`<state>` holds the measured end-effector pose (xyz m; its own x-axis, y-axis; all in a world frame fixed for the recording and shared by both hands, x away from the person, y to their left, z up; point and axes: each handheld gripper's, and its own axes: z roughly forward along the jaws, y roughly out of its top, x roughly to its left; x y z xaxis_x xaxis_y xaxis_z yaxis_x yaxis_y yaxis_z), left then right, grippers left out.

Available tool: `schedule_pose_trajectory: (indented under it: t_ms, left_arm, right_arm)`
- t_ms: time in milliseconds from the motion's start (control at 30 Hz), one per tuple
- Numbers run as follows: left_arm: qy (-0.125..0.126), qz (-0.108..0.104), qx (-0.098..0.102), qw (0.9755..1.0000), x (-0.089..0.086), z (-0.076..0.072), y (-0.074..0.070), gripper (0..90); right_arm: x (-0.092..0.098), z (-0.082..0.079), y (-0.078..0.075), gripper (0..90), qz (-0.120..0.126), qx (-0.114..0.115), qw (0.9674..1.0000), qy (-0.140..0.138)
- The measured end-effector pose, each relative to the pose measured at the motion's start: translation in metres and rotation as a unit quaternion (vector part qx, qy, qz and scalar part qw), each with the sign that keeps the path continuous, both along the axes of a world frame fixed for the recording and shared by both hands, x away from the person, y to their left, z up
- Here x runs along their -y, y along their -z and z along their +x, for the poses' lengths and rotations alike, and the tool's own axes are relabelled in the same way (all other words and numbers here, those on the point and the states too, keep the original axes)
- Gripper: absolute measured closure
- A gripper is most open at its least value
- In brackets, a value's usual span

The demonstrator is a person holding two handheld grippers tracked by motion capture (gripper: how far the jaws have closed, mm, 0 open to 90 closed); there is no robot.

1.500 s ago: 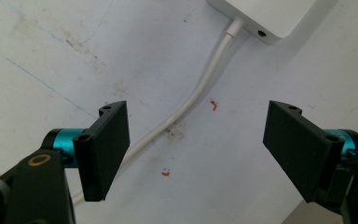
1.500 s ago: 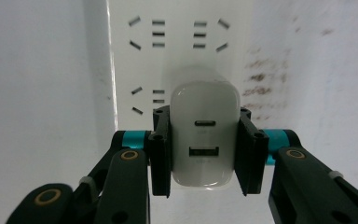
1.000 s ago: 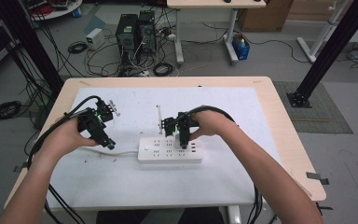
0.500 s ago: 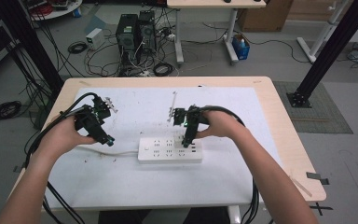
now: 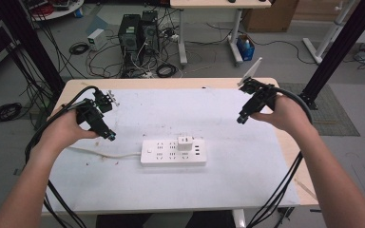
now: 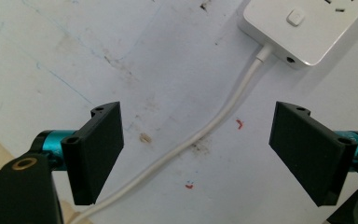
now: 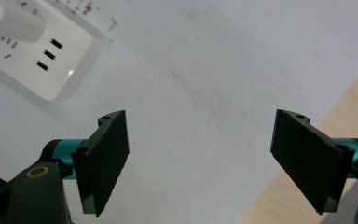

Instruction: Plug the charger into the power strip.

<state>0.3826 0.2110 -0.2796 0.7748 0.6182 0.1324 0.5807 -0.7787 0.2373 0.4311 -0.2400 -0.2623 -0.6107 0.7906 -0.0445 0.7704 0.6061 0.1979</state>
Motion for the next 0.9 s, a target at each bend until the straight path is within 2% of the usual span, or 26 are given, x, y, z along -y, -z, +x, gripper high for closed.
schedule_pose_trajectory:
  t_ms: [100,267,533,900]
  left_arm:
    - [-0.001,0.002,0.001,1.0000,0.003,0.002,-0.004,17.7]
    - [0.003,0.007,0.001,1.0000,0.010,0.003,-0.010,17.7]
    - [0.007,0.008,0.004,0.9999,0.016,0.001,-0.014,17.7]
    - [0.014,0.006,0.005,0.9999,0.018,0.000,-0.009,17.7]
  right_arm:
    - [0.013,-0.003,-0.007,18.8,0.006,-0.006,0.9998,0.018]
    - [0.023,-0.009,-0.012,18.8,0.005,0.001,0.9994,0.033]
    - [0.029,-0.015,-0.012,18.8,0.003,0.012,0.9994,0.034]
    - [0.033,-0.020,-0.012,18.8,0.009,0.019,0.9994,0.029]
